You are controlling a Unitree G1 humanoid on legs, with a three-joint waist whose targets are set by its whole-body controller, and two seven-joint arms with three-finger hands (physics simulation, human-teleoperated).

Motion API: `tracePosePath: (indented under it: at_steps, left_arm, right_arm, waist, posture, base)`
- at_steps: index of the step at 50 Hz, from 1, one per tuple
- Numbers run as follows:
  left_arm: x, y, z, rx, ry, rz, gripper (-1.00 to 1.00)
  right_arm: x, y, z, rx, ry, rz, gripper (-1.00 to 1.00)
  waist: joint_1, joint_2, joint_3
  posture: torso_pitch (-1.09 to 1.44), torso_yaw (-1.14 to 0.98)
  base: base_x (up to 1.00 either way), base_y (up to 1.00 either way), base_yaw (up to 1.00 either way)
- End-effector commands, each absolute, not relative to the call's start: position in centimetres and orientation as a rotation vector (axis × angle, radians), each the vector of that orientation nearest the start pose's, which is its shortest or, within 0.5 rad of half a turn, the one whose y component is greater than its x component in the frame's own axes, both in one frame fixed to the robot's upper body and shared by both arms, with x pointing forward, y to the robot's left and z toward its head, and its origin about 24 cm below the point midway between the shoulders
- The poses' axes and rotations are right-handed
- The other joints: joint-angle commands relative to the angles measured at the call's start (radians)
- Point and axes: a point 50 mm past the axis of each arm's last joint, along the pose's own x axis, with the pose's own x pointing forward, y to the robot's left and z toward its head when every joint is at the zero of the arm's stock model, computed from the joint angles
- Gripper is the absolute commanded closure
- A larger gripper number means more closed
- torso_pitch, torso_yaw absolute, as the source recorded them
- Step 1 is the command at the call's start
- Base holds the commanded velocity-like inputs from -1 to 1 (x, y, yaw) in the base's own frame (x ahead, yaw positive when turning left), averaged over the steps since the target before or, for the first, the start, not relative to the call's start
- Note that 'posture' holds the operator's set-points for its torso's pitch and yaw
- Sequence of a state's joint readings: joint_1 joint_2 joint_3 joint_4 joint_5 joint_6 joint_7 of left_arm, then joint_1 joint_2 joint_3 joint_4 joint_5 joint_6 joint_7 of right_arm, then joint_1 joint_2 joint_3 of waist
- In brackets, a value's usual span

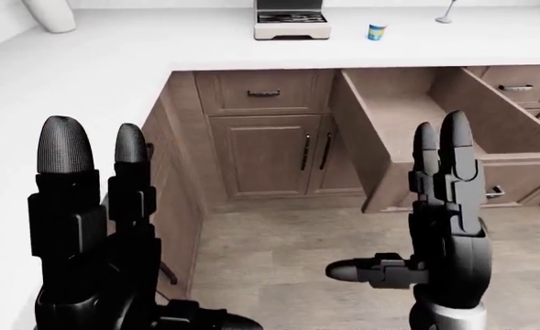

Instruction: Close the right drawer.

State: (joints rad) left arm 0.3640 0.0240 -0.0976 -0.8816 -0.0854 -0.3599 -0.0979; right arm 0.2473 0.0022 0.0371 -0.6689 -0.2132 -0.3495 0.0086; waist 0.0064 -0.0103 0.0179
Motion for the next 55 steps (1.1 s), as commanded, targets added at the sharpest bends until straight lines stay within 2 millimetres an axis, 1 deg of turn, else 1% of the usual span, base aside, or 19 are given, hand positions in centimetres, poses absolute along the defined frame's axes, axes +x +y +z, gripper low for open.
tracePosePath:
  at_steps: [1, 6, 8, 19, 24, 26, 27, 28, 30, 32, 38, 40, 41, 42, 43, 44, 47, 49, 55]
  left_arm:
    - [12.8, 14.6, 20.2, -0.036, -0.955, -0.104, -1.00]
    - [12.6, 14.5, 19.9, -0.042, -0.954, -0.117, -1.00]
    - [12.6, 14.5, 20.0, -0.042, -0.955, -0.118, -1.00]
    - [12.5, 14.5, 20.0, -0.042, -0.955, -0.122, -1.00]
    - [12.5, 14.5, 20.0, -0.042, -0.954, -0.122, -1.00]
    - [12.5, 14.5, 20.0, -0.042, -0.954, -0.123, -1.00]
    - [12.5, 14.4, 20.0, -0.042, -0.954, -0.123, -1.00]
    - [12.5, 14.4, 20.0, -0.042, -0.954, -0.124, -1.00]
    - [12.5, 14.4, 20.0, -0.042, -0.953, -0.125, -1.00]
    - [12.5, 14.4, 20.0, -0.043, -0.953, -0.127, -1.00]
    - [12.5, 14.4, 19.9, -0.044, -0.953, -0.129, -1.00]
    - [12.5, 14.4, 19.9, -0.044, -0.953, -0.132, -1.00]
    - [12.5, 14.3, 19.9, -0.044, -0.952, -0.133, -1.00]
    - [12.5, 14.3, 19.9, -0.044, -0.952, -0.134, -1.00]
    - [12.5, 14.3, 19.9, -0.045, -0.953, -0.135, -1.00]
    - [12.5, 14.3, 19.9, -0.044, -0.953, -0.136, -1.00]
    - [12.5, 14.3, 19.8, -0.044, -0.955, -0.136, -1.00]
    - [12.5, 14.3, 19.7, -0.044, -0.954, -0.136, -1.00]
    - [12.4, 14.3, 19.7, -0.044, -0.955, -0.137, -1.00]
  right_arm:
    - [16.8, -14.5, 17.6, -0.230, -0.811, -0.033, -1.00]
    - [17.0, -14.8, 16.6, -0.184, -0.790, -0.047, -1.00]
    - [17.0, -14.8, 16.7, -0.186, -0.790, -0.047, -1.00]
    - [17.0, -14.7, 16.5, -0.189, -0.786, -0.037, -1.00]
    - [17.1, -14.7, 16.5, -0.189, -0.785, -0.034, -1.00]
    - [17.1, -14.7, 16.4, -0.188, -0.784, -0.033, -1.00]
    - [17.1, -14.7, 16.4, -0.187, -0.783, -0.031, -1.00]
    - [17.1, -14.7, 16.4, -0.188, -0.784, -0.030, -1.00]
    - [17.1, -14.7, 16.3, -0.189, -0.785, -0.031, -1.00]
    - [17.1, -14.8, 16.2, -0.187, -0.785, -0.031, -1.00]
    - [17.2, -14.9, 15.7, -0.188, -0.786, -0.029, -1.00]
    - [17.2, -14.8, 15.7, -0.189, -0.786, -0.028, -1.00]
    - [17.2, -14.8, 15.7, -0.190, -0.787, -0.027, -1.00]
    - [17.2, -14.8, 15.7, -0.190, -0.786, -0.027, -1.00]
    - [17.2, -14.8, 15.7, -0.192, -0.786, -0.025, -1.00]
    - [17.2, -14.8, 15.7, -0.191, -0.786, -0.025, -1.00]
    - [17.2, -14.7, 15.9, -0.192, -0.786, -0.025, -1.00]
    - [17.2, -14.7, 15.8, -0.192, -0.786, -0.025, -1.00]
    - [17.1, -14.7, 15.8, -0.193, -0.787, -0.025, -1.00]
  waist:
    - [0.000, 0.001, -0.007]
    - [-0.015, 0.003, -0.013]
    - [-0.010, 0.007, 0.005]
    - [-0.030, 0.025, 0.032]
    - [-0.029, -0.011, 0.030]
    - [-0.029, -0.048, 0.017]
    - [-0.033, -0.078, 0.004]
    - [-0.041, -0.039, 0.017]
    - [-0.042, -0.045, 0.013]
    - [-0.038, -0.028, 0.012]
    - [-0.009, 0.021, 0.041]
    - [-0.005, 0.058, 0.037]
    - [-0.002, 0.097, 0.019]
    - [0.003, 0.089, 0.030]
    - [0.007, 0.077, 0.059]
    - [-0.002, 0.083, 0.060]
    - [-0.004, 0.063, 0.039]
    - [-0.003, 0.047, 0.039]
    - [-0.003, -0.021, 0.041]
  posture:
    - [0.00, 0.00]
    - [0.00, 0.00]
    - [0.00, 0.00]
    - [0.00, 0.00]
    - [0.00, 0.00]
    - [0.00, 0.00]
    - [0.00, 0.00]
    - [0.00, 0.00]
    - [0.00, 0.00]
    - [0.00, 0.00]
    - [0.00, 0.00]
    - [0.00, 0.00]
    - [0.00, 0.00]
    - [0.00, 0.00]
    - [0.00, 0.00]
    - [0.00, 0.00]
    - [0.00, 0.00]
    - [0.00, 0.00]
    - [0.00, 0.00]
  base:
    - [0.00, 0.00, 0.00]
    - [-0.03, 0.00, -0.10]
    - [-0.14, 0.00, -0.48]
    - [-0.14, 0.00, -0.48]
    - [-0.13, 0.00, -0.48]
    - [-0.13, 0.00, -0.48]
    - [-0.13, 0.00, -0.48]
    - [-0.13, 0.00, -0.48]
    - [-0.13, 0.00, -0.48]
    - [-0.14, 0.00, -0.49]
    - [-0.13, 0.00, -0.48]
    - [-0.14, 0.00, -0.54]
    - [-0.02, 0.00, -0.59]
    - [0.00, 0.00, -0.60]
    - [0.00, 0.00, -0.62]
    - [0.00, 0.00, -0.62]
    - [0.00, 0.00, -0.65]
    - [0.00, 0.00, -0.64]
    - [0.00, 0.00, -0.64]
